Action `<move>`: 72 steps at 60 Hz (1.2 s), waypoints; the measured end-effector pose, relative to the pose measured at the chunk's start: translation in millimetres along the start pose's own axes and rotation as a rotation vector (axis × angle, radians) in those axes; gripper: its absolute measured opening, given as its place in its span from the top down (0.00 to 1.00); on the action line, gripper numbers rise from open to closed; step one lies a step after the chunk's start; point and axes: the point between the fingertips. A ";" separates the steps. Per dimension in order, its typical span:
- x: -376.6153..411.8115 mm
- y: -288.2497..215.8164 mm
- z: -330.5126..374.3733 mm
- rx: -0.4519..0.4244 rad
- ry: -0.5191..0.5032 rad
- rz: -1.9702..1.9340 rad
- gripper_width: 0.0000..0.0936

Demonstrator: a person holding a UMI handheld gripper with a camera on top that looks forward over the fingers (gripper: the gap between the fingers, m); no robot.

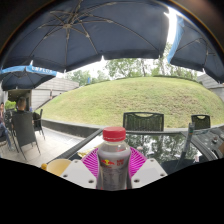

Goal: Pour water

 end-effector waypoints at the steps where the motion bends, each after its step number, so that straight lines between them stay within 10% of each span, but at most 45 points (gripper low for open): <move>1: 1.2 7.2 0.0 0.002 -0.008 -0.004 0.64; 22: 6.8 28.9 0.9 -0.025 -0.029 0.023 0.57; 33: -3.2 46.1 14.4 0.076 0.013 0.017 0.09; 72: -30.4 72.5 228.4 -0.042 0.153 0.181 0.11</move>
Point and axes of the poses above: the point between the fingertips, and its own axes, seen from behind it with the camera up: x to the left, y down, z backward, against the way the camera looks, and after that the axes turned 4 degrees about x, right-handed
